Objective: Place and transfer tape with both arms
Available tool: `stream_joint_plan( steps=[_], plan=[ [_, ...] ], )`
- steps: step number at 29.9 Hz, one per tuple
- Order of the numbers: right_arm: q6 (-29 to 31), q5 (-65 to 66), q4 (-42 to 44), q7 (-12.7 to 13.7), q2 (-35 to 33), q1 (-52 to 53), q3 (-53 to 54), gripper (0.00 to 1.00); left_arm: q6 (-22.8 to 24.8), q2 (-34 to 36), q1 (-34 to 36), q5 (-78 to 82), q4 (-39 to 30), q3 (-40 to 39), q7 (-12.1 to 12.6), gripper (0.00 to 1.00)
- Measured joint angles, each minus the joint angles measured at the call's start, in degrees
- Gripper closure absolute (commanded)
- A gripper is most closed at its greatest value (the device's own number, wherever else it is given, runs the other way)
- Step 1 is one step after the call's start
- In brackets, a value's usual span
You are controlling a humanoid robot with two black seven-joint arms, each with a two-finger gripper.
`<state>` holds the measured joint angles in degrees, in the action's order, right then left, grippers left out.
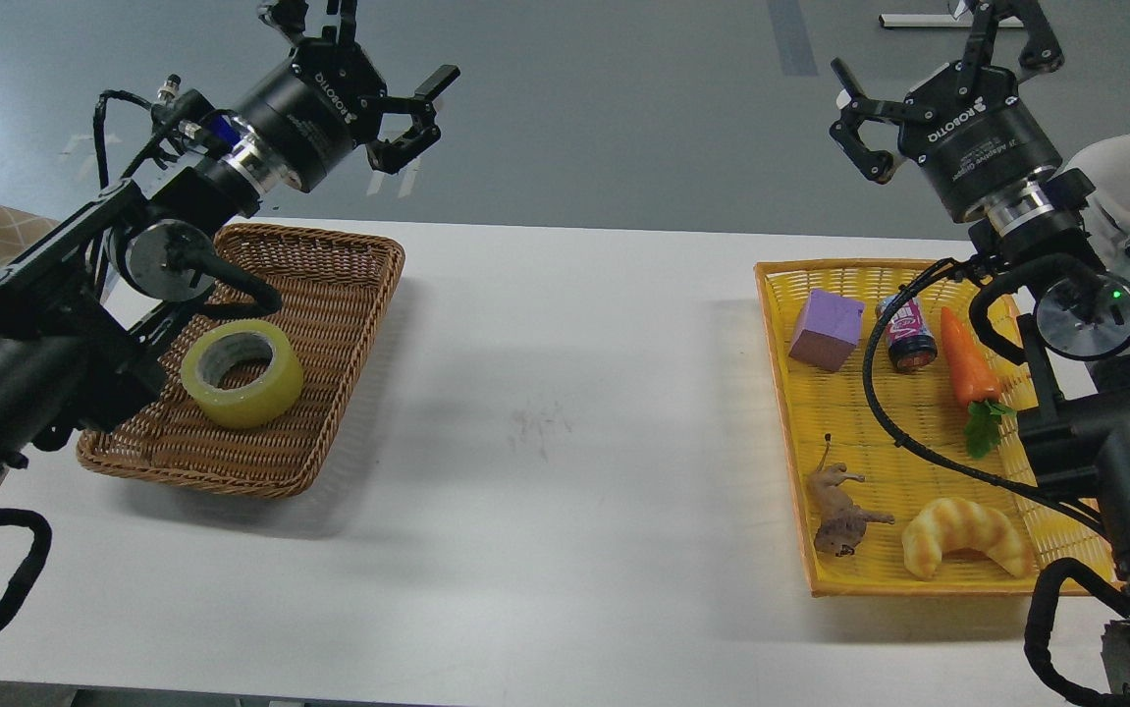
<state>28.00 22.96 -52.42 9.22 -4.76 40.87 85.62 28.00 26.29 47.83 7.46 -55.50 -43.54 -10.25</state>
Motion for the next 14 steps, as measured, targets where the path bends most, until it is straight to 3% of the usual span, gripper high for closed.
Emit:
stream_joint_plan(
  steps=[14],
  plan=[
    [0.0,-0.2,1.7,-0.1,0.6,1.8,-4.6,0.00,0.0,-2.5,-3.0,-0.1,-2.2,-4.2,0.4,0.02]
  ],
)
